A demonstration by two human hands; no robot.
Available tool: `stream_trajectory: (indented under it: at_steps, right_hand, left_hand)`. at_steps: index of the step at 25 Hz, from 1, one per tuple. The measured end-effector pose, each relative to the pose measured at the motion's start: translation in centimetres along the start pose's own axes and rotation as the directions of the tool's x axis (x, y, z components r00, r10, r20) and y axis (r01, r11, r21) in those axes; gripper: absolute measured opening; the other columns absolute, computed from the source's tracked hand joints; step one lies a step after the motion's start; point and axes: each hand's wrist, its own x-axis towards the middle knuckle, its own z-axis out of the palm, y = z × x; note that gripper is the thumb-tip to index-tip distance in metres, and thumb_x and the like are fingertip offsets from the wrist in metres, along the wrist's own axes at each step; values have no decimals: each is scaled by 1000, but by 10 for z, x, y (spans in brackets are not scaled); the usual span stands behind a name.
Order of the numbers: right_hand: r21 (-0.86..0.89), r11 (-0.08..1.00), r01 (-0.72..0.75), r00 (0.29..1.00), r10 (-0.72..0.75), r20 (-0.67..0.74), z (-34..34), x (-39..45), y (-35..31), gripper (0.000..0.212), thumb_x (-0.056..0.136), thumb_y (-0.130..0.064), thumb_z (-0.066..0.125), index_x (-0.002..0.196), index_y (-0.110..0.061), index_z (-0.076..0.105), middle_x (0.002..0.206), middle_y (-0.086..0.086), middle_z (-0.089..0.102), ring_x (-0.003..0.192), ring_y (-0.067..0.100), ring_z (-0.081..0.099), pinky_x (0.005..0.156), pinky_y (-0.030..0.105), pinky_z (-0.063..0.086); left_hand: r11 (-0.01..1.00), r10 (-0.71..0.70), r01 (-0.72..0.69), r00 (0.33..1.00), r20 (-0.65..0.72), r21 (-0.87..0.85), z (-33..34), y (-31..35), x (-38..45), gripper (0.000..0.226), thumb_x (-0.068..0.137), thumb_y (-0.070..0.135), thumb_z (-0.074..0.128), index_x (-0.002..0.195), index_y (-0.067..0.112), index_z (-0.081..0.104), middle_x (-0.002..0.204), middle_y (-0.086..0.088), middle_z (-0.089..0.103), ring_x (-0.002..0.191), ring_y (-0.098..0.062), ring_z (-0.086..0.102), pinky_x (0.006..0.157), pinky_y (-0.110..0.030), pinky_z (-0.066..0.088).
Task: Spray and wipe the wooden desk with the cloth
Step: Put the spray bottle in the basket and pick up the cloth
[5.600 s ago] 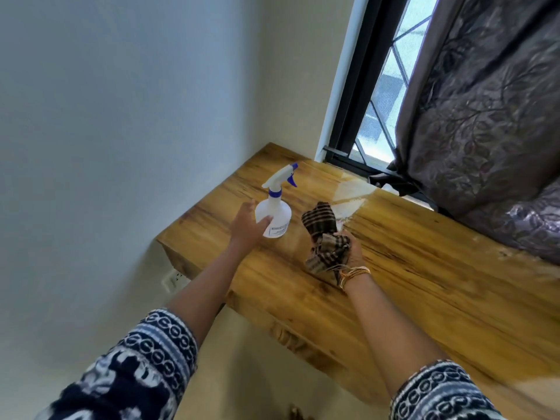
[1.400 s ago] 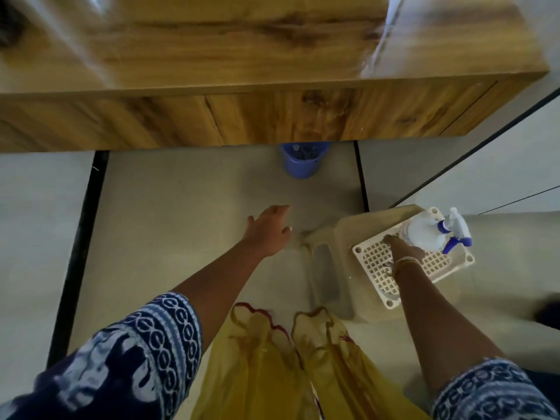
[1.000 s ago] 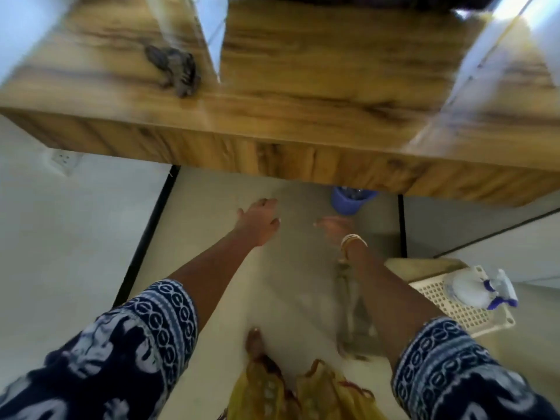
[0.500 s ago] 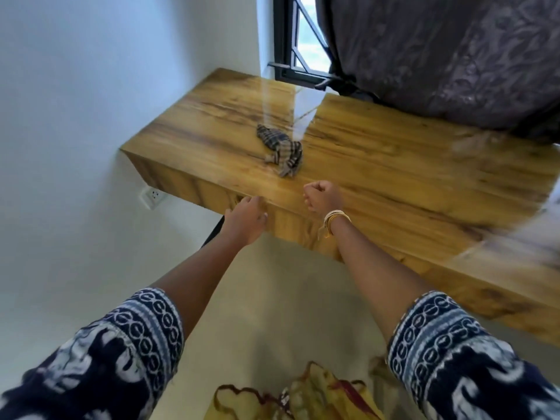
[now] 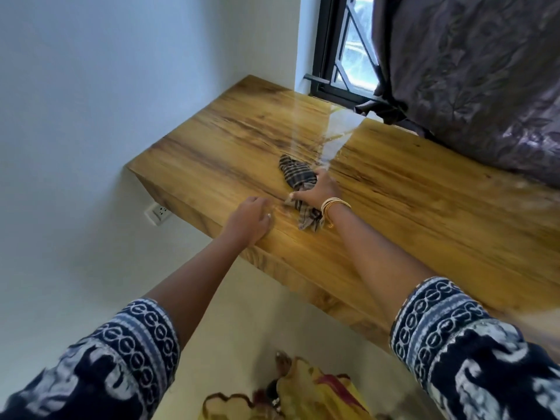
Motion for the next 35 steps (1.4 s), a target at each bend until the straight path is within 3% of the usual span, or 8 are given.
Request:
stream_trajectory:
  at_steps: [3, 10, 12, 19, 27, 30, 32, 35]
  right_hand:
    - [-78, 997, 19, 999, -17, 30, 2, 10, -6, 84, 63, -44, 84, 134, -14, 50, 127, 7, 60, 114, 24, 58, 77, 27, 45]
    - [253, 966, -49, 996, 29, 81, -1, -26, 5, 63, 64, -33, 83, 120, -13, 62, 98, -1, 63, 83, 13, 58, 57, 16, 43]
    - [325, 943, -69, 991, 27, 131, 1, -53, 10, 53, 66, -30, 83, 113, -14, 64, 87, -5, 63, 77, 9, 59, 60, 18, 48]
    - [663, 743, -93, 994, 27, 109, 22, -182, 43, 41, 70, -12, 80, 104, -22, 59, 97, 0, 66, 82, 16, 64, 63, 25, 53]
    - [818, 505, -277, 960, 187, 210, 31, -330, 162, 54, 63, -14, 88, 111, -27, 64, 118, 12, 65, 104, 32, 66, 89, 50, 55]
    - [861, 353, -365, 924, 249, 289, 32, -386, 219, 73, 60, -37, 89, 123, -13, 62, 113, 16, 69, 95, 31, 70, 84, 46, 57]
    - [896, 145, -421, 891, 253, 377, 34, -426, 263, 63, 82, -46, 70, 124, -1, 61, 103, 20, 70, 82, 33, 70, 75, 44, 58]
    - [898, -66, -435, 850, 299, 434, 33, -486, 327, 52, 91, -27, 37, 126, 6, 55, 101, 28, 64, 79, 39, 66, 74, 43, 54]
  left_hand:
    - [999, -16, 17, 1000, -10, 41, 0, -1, 10, 39, 95, 21, 53, 133, 13, 53, 131, -8, 53, 117, -25, 54, 99, -43, 47]
    - [992, -44, 37, 998, -52, -121, -5, -2, -4, 32, 93, 14, 53, 125, 15, 62, 125, -7, 59, 114, -23, 55, 100, -38, 46]
    - [986, -55, 45, 997, -57, -160, -4, -1, -21, 31, 93, 13, 53, 122, 16, 65, 124, -6, 61, 114, -22, 56, 97, -33, 45]
    - [915, -85, 31, 990, -115, -403, 22, 11, -116, 25, 96, 21, 53, 116, 14, 66, 112, -2, 66, 99, -13, 57, 81, -25, 42]
    - [954, 9, 10, 998, 63, -300, 104, 39, -232, 29, 95, 14, 52, 121, 12, 64, 121, -4, 64, 111, -18, 57, 93, -29, 43]
    - [962, 63, -22, 988, 144, -271, 146, 62, -267, 30, 93, 9, 51, 121, 8, 64, 121, -8, 64, 110, -22, 59, 93, -28, 45]
    - [965, 115, -56, 969, 218, -256, 177, 82, -293, 31, 91, 6, 52, 119, 9, 65, 119, -9, 65, 109, -22, 60, 89, -22, 42]
    - [967, 165, -95, 941, 297, -236, 220, 114, -335, 32, 91, 6, 52, 120, 11, 65, 120, -9, 64, 104, -19, 61, 85, -20, 41]
